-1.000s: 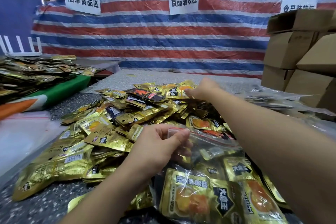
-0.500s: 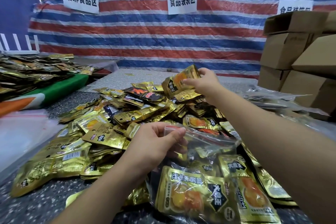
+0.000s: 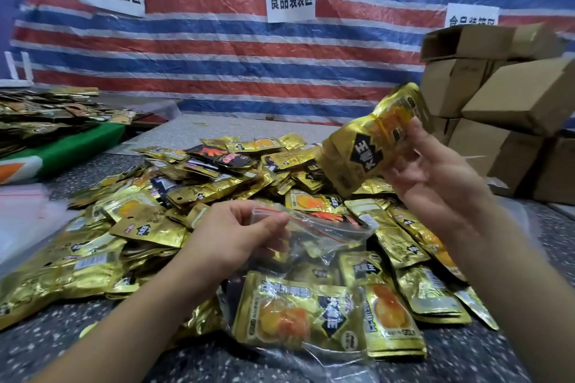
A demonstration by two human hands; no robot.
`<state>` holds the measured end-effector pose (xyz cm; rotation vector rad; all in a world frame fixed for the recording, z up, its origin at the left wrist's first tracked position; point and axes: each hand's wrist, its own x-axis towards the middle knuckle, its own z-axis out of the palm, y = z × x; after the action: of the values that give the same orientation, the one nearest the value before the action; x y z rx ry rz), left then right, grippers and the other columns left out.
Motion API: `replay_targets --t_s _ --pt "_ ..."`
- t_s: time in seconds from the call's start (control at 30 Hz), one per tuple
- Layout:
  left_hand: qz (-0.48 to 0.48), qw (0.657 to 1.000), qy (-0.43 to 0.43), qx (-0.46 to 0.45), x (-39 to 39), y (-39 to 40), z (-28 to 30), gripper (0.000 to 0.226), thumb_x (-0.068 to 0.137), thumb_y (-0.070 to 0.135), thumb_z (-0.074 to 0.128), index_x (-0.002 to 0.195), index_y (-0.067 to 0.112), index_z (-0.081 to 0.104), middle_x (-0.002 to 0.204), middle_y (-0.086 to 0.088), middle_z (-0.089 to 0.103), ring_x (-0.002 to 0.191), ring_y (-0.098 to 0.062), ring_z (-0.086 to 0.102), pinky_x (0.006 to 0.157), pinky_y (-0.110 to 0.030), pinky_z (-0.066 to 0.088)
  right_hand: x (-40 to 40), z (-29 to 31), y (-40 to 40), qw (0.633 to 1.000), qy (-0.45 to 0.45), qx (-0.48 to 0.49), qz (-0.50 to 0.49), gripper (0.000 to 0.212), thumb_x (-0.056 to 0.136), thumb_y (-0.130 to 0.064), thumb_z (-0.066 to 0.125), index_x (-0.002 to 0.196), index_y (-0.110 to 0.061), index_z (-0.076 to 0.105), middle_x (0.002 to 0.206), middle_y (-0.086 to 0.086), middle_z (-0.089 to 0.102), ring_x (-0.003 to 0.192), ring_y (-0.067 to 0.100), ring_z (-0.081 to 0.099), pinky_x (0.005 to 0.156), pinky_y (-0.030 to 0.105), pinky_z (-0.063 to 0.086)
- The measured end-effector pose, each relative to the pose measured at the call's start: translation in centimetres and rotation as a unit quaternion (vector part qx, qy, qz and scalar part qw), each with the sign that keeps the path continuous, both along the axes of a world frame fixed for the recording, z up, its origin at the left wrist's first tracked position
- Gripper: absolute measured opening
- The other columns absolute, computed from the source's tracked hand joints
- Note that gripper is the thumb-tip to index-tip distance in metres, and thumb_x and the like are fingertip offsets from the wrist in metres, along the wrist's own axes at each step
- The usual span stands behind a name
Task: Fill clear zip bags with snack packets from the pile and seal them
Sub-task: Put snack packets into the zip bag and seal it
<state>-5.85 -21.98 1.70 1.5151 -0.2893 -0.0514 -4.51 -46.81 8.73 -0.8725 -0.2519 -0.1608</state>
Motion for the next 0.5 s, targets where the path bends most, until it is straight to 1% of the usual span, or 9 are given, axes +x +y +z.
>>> replay_targets --t_s 0.07,0.13,0.27,0.4,0.5 --pt "-0.009 1.0 -0.003 -0.001 0.0 -0.1 -0.1 0.019 0.067 0.028 0.075 0.08 0.015 0.078 0.078 -0.016 0.075 0.064 -0.024 0.073 0.047 -0.031 0.056 -1.2 -1.2 0.0 0.999 -0.031 -0.02 -0.001 0.034 0.084 -0.023 0.061 0.117 -0.012 0.059 0.108 0.007 0.075 0.099 0.02 0.073 0.079 0.032 0.06" --pt "-0.013 1.0 -0.007 -0.004 -0.2 -0.3 -0.1 0.02 0.066 0.029 0.075 0.081 0.016 0.079 0.079 -0.016 0.075 0.068 -0.026 0.073 0.053 -0.034 0.058 -1.8 -2.1 0.2 0.998 -0.049 -0.028 -0.003 0.028 0.087 -0.023 0.059 0.113 -0.014 0.06 0.106 0.006 0.075 0.099 0.02 0.073 0.078 0.031 0.059" --pt "-0.009 1.0 -0.016 0.009 -0.2 -0.3 0.1 0.019 0.065 0.03 0.075 0.08 0.019 0.079 0.08 -0.015 0.075 0.069 -0.024 0.074 0.053 -0.032 0.058 -2.3 -2.8 0.7 0.997 -0.066 -0.035 -0.003 0.033 0.087 -0.019 0.059 0.119 -0.011 0.059 0.106 0.008 0.075 0.096 0.021 0.074 0.071 0.028 0.059" --pt "-0.012 1.0 -0.018 0.02 -0.2 -0.1 0.3 0.017 0.067 0.03 0.074 0.08 0.02 0.079 0.081 -0.013 0.076 0.068 -0.022 0.074 0.053 -0.03 0.057 -2.4 -3.4 0.9 0.995 -0.067 -0.075 -0.011 0.031 0.084 -0.017 0.061 0.115 -0.012 0.062 0.108 0.011 0.075 0.095 0.022 0.074 0.072 0.029 0.059" --pt "-0.013 1.0 -0.019 0.021 -0.3 -0.2 0.2 0.017 0.069 0.029 0.074 0.081 0.02 0.079 0.08 -0.012 0.076 0.067 -0.021 0.073 0.051 -0.028 0.056 -2.4 -3.6 0.6 0.994 -0.074 -0.084 -0.014 0.029 0.086 -0.017 0.06 0.115 -0.012 0.063 0.108 0.01 0.075 0.096 0.022 0.073 0.073 0.029 0.059"
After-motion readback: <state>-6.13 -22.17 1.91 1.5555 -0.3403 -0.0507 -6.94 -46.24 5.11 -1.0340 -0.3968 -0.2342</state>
